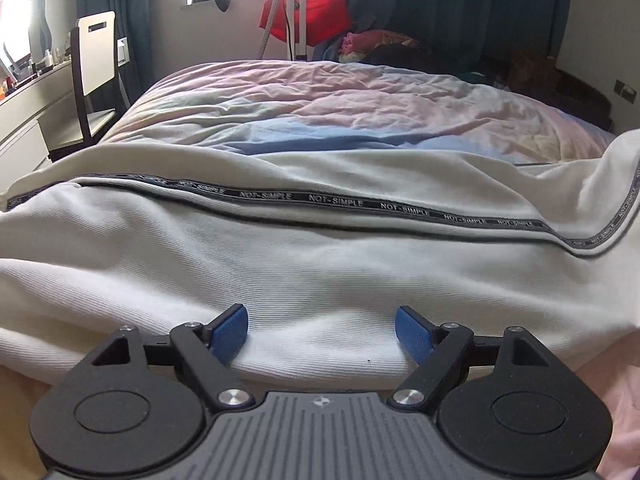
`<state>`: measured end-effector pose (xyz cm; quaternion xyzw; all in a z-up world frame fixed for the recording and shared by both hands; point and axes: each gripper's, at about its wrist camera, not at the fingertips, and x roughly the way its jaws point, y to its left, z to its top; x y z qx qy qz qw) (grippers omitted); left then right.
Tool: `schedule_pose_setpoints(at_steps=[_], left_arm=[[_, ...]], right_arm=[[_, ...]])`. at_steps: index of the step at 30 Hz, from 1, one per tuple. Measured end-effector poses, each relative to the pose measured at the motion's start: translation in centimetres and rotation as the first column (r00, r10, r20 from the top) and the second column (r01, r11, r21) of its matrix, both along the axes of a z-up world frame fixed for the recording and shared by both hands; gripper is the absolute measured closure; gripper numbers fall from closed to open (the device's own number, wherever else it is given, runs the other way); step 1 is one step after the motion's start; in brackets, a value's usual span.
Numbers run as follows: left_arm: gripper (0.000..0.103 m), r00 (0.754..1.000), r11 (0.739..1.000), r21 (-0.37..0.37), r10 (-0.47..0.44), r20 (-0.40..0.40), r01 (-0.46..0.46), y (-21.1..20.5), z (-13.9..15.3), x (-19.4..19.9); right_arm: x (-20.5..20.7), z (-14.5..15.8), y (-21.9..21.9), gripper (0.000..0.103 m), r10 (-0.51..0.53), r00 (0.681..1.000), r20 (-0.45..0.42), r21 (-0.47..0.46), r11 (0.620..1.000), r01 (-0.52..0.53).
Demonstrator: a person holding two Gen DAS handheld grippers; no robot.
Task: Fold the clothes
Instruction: 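Lay the held leg onto the folded pants and open the right tool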
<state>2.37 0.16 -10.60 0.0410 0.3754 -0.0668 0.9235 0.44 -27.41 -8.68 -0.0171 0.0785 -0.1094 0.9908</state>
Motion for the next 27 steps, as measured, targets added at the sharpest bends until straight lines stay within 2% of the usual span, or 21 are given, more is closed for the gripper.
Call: schedule_pose_setpoints(at_steps=[1,3,5,7,10,12,13,16,18,24,26,27], left_arm=[[0.020,0.999,1.000,0.010,0.012,0.030,-0.012,0.4,0.8,-0.4],[0.018,0.994,0.999,0.010,0.033,0.103,-0.035,1.3,2.6,-1.3],[0.015,0.983,0.998,-0.016,0.061,0.174,-0.059,2.5,4.5,-2.3],[0.011,0.968,0.996,-0.045,0.082,0.235,-0.073,3.7,6.1,-3.3],[0.010,0.954,0.994,-0.084,0.091,0.285,-0.070,5.0,7.7,-4.0],[0.010,0.949,0.992,-0.111,0.099,0.300,-0.068,5.7,8.5,-4.2],[0.010,0.948,0.989,-0.130,0.103,0.302,-0.066,6.1,8.8,-4.3],[0.010,0.948,0.979,-0.200,0.106,0.300,-0.046,7.1,9.3,-4.4],[0.009,0.951,0.975,-0.218,0.108,0.290,-0.044,7.5,9.2,-4.3],[0.009,0.961,0.967,-0.251,0.116,0.251,-0.051,8.5,8.6,-3.7],[0.009,0.963,0.965,-0.257,0.114,0.243,-0.050,8.6,8.4,-3.6],[0.009,0.964,0.964,-0.260,0.113,0.240,-0.049,8.6,8.3,-3.5]], right_arm=[[-0.1,-0.3,2.7,0.091,0.050,0.999,-0.009,-0.079,0.996,-0.051],[-0.4,-1.0,7.9,0.091,0.148,0.988,-0.038,-0.232,0.961,-0.152],[-0.5,-2.9,12.4,0.092,0.237,0.965,-0.111,-0.353,0.898,-0.261],[-0.6,-5.4,15.8,0.092,0.304,0.930,-0.207,-0.440,0.820,-0.366],[-0.7,-9.0,19.3,0.092,0.342,0.865,-0.367,-0.458,0.743,-0.488],[-0.9,-10.3,20.3,0.092,0.339,0.855,-0.392,-0.490,0.710,-0.506],[-1.0,-10.3,20.5,0.092,0.339,0.860,-0.381,-0.503,0.705,-0.500],[-0.6,-8.4,20.5,0.092,0.330,0.884,-0.331,-0.449,0.769,-0.456],[-0.5,-7.7,21.4,0.092,0.342,0.885,-0.316,-0.413,0.790,-0.453],[-0.6,-9.9,24.7,0.091,0.338,0.869,-0.361,-0.434,0.764,-0.477],[-0.8,-9.0,24.1,0.089,0.363,0.860,-0.359,-0.393,0.777,-0.492],[-1.0,-8.3,23.6,0.086,0.367,0.863,-0.347,-0.363,0.796,-0.484]])
